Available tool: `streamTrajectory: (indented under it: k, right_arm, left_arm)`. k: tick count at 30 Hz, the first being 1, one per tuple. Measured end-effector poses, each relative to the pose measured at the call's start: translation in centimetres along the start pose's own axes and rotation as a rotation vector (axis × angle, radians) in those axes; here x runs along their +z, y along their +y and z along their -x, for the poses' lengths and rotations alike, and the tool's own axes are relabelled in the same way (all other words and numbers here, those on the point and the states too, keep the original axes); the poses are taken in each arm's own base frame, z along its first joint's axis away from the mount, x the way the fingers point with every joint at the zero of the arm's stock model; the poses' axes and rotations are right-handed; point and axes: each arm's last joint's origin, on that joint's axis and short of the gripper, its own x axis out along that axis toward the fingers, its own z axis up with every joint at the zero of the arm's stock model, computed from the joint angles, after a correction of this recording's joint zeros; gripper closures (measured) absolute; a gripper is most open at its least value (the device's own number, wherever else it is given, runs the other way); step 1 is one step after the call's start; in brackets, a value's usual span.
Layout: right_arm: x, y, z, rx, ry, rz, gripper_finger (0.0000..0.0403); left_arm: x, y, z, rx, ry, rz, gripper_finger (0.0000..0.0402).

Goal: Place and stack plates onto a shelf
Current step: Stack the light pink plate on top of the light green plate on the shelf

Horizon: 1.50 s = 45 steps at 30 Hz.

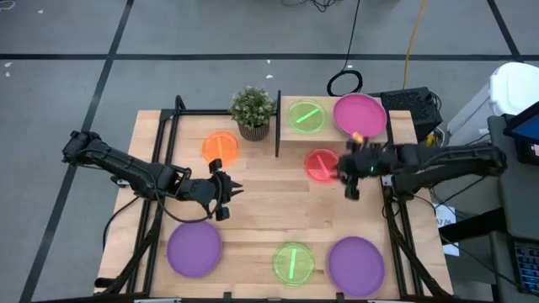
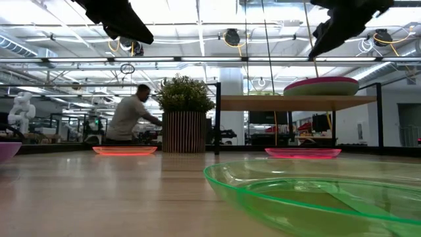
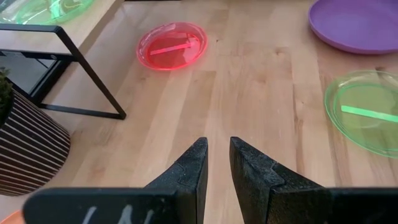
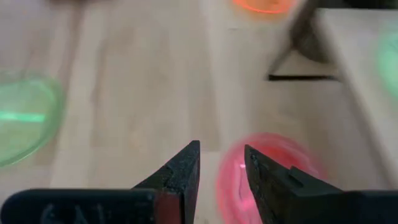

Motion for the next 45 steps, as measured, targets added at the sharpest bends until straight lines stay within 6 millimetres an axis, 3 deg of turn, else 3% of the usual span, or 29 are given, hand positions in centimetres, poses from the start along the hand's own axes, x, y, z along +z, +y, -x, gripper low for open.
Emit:
streamTrajectory:
  k: [9,17,24,35,45]
  right_arm:
    - [-2.9,5.7,-3.5,-0.033,0.115,0.199,0.0296]
    - [-4.8,7.9,-5.9,-0.141,0.124,0.265,0.0296]
    - [-8.3,7.3,-8.1,-0.240,0.120,0.277,0.0296]
    - [-12.2,5.1,-10.2,-0.301,0.087,0.204,0.0296]
    - [-13.1,3.2,-10.8,-0.337,0.147,0.190,0.0296]
  left_arm:
    - [0.0,0.0,0.0,0.000,0.000,0.001,0.0327]
    - [0.2,0.0,0.0,-0.004,-0.015,0.001,0.0327]
    - [0.2,0.0,0.0,-0.004,-0.016,-0.014,0.0327]
    - [0.2,0.0,0.0,-0.002,-0.016,-0.029,0.0327]
    - [0.3,0.0,0.0,-0.003,-0.027,-0.032,0.0327]
